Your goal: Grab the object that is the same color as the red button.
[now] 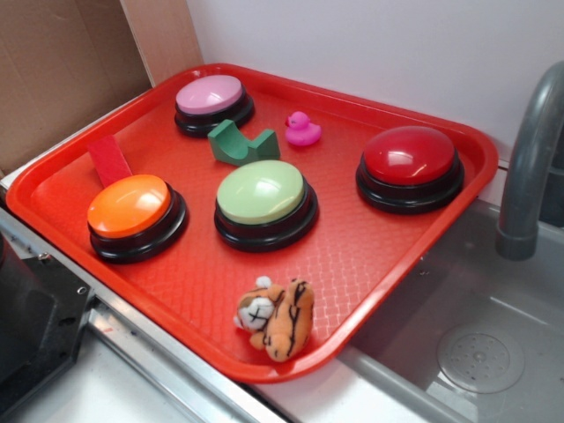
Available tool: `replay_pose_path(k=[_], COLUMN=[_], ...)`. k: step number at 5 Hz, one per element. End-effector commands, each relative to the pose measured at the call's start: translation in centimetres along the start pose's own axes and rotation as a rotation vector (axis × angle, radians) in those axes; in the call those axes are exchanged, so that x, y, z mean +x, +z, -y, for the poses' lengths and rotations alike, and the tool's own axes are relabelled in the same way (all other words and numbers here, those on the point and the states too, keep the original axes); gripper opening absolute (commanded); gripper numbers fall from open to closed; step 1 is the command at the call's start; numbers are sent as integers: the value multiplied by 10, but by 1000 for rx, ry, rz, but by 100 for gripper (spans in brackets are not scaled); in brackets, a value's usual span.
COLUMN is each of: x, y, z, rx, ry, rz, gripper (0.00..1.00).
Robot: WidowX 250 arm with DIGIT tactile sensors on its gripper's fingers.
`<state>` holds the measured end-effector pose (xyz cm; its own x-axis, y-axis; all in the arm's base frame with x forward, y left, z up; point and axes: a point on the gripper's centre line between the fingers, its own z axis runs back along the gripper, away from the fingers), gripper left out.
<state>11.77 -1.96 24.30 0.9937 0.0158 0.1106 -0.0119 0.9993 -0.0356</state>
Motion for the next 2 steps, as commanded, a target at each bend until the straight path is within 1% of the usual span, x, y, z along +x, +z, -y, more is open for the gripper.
replay_pose_path(k=[1,2], x=[0,12], y=[0,-8], z=[0,-23], rx=[0,-20], ry=[0,254], rz=[0,11], gripper=[100,100])
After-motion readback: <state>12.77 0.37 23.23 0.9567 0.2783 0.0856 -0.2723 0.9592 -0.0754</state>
